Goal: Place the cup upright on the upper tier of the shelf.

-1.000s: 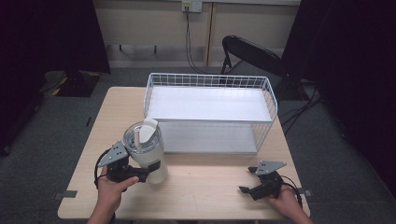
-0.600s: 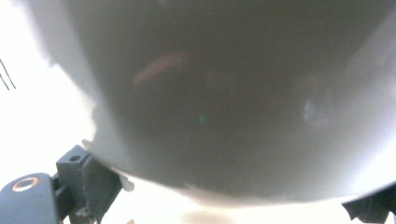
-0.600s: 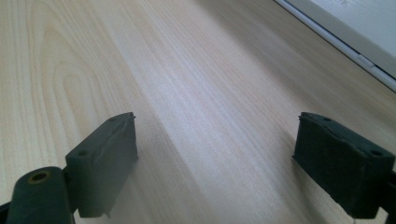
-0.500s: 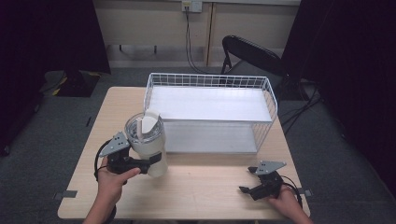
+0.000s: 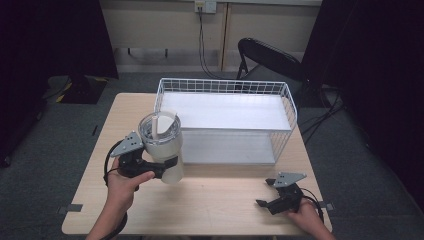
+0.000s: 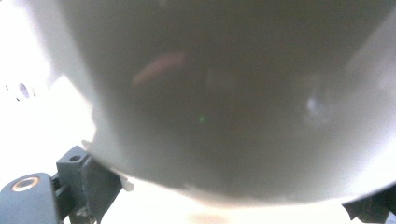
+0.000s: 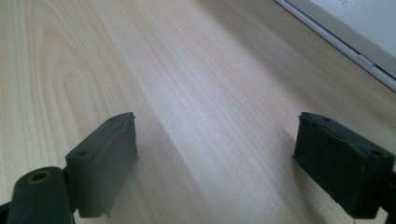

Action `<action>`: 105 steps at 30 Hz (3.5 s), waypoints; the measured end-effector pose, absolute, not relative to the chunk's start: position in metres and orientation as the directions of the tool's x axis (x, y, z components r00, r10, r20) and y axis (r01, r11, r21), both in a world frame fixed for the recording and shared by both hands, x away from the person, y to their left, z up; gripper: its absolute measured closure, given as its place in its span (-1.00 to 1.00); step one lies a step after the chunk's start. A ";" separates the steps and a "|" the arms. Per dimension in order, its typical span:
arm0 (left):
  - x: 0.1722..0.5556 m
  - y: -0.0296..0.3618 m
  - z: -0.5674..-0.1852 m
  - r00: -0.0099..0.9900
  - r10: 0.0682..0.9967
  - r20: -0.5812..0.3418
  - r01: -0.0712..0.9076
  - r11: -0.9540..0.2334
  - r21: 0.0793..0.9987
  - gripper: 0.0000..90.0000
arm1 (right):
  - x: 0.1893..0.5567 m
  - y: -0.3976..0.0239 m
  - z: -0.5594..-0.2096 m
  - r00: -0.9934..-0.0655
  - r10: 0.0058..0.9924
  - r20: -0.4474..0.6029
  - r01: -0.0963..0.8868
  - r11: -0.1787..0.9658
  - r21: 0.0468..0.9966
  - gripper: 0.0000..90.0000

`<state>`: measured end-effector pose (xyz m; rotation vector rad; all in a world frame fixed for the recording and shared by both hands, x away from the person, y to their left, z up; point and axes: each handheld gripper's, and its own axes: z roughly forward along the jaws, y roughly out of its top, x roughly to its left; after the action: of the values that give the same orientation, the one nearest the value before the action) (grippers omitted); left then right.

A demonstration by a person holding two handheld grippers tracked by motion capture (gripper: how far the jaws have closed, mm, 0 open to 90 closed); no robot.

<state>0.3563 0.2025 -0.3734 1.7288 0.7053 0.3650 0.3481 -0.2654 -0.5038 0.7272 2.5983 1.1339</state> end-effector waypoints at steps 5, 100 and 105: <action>0.360 0.200 -0.364 0.766 0.628 -0.133 0.269 -0.126 0.955 -0.80 | 0.348 -0.265 -0.504 -0.855 0.519 0.002 0.354 0.581 0.733 -0.72; 0.423 0.132 -0.209 0.813 0.573 -0.102 0.250 -0.185 0.950 -0.80 | 0.348 -0.265 -0.504 -0.855 0.519 0.001 0.353 0.581 0.733 -0.72; 0.430 0.127 -0.209 0.810 0.576 -0.108 0.254 -0.179 0.950 -0.80 | 0.348 -0.266 -0.504 -0.854 0.520 0.002 0.355 0.580 0.733 -0.72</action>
<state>0.4297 0.1267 -0.2094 1.7664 0.6426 0.3252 0.3480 -0.2655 -0.5035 0.7297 2.5981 1.1341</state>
